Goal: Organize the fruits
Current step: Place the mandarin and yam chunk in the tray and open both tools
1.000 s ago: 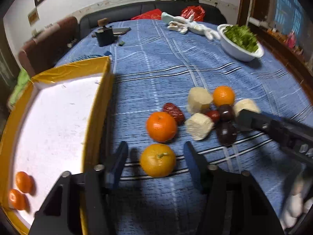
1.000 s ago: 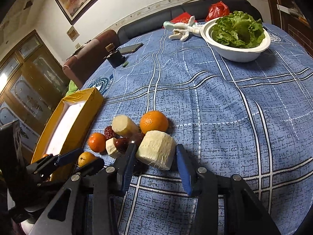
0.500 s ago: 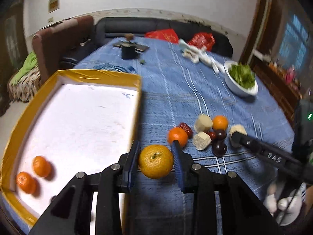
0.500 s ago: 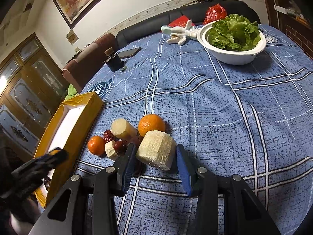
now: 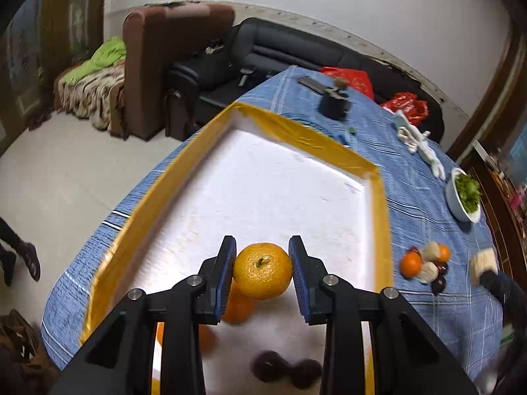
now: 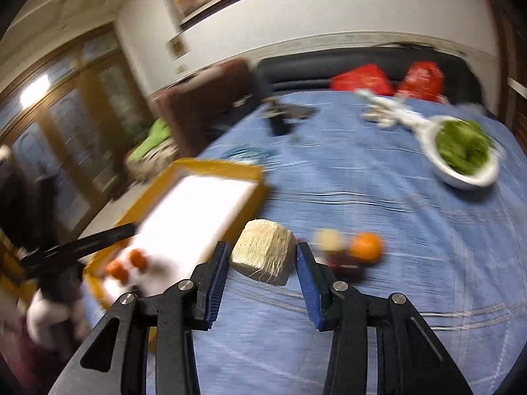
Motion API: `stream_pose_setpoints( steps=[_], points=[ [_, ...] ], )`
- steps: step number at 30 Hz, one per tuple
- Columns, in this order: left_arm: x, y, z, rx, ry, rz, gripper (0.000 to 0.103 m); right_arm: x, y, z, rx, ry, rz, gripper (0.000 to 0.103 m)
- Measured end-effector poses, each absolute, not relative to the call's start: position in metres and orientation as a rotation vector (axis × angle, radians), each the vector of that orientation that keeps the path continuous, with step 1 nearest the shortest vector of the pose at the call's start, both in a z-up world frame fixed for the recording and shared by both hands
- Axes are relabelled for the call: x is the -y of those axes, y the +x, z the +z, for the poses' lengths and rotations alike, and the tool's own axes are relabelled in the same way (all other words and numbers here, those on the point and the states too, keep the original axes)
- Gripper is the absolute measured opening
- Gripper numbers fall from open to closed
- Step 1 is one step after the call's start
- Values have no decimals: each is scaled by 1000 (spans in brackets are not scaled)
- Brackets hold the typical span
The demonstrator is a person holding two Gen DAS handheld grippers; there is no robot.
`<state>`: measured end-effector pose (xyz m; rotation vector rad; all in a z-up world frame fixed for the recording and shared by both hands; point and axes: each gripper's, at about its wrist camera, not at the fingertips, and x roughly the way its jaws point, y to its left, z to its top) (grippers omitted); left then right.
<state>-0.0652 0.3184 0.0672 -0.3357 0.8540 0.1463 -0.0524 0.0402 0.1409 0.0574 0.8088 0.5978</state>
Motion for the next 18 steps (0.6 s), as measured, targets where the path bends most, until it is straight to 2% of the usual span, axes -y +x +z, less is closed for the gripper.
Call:
stream_pose_setpoints(
  steps=[7, 12, 16, 18],
  points=[
    [-348, -50, 46, -907, -428, 146, 32, -149, -65, 108, -918, -123, 748, 46],
    [-359, -60, 38, -913, -495, 123, 33, -186, -76, 84, -954, -235, 759, 46],
    [-366, -82, 46, -868, -543, 121, 55, -196, -78, 72, -981, -262, 760, 47],
    [-366, -93, 55, -837, -550, 125, 58, -197, -79, 72, -978, -264, 763, 47]
  ],
)
